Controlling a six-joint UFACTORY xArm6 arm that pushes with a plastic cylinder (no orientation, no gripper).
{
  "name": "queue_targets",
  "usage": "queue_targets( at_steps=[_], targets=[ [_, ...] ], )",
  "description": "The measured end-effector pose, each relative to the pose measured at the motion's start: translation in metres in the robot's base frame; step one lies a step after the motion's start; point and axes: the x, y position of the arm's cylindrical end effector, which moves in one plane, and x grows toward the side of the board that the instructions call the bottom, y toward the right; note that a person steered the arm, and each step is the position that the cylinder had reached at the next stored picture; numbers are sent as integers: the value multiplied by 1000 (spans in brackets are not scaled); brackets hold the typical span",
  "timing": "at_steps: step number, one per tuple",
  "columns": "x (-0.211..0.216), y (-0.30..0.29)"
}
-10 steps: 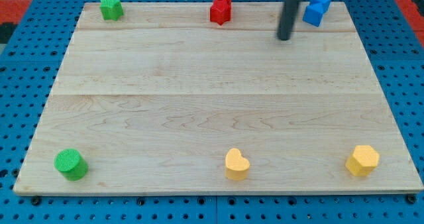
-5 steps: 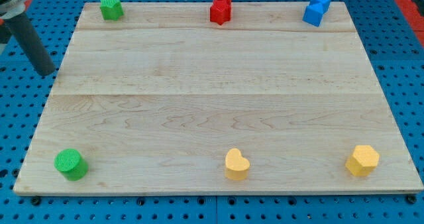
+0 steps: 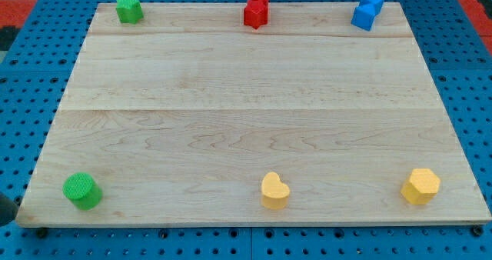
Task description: Place the green circle below the green star
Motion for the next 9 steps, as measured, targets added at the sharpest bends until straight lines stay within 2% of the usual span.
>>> queue_targets(
  at_steps=[1, 2, 3, 4, 5, 6, 7, 8, 9],
  targets=[
    [-7, 46],
    [-39, 90],
    [-67, 100],
    [-39, 69],
    [-12, 80],
    [-43, 102],
    [-104, 107],
    [-97, 77],
    [-36, 67]
  ],
)
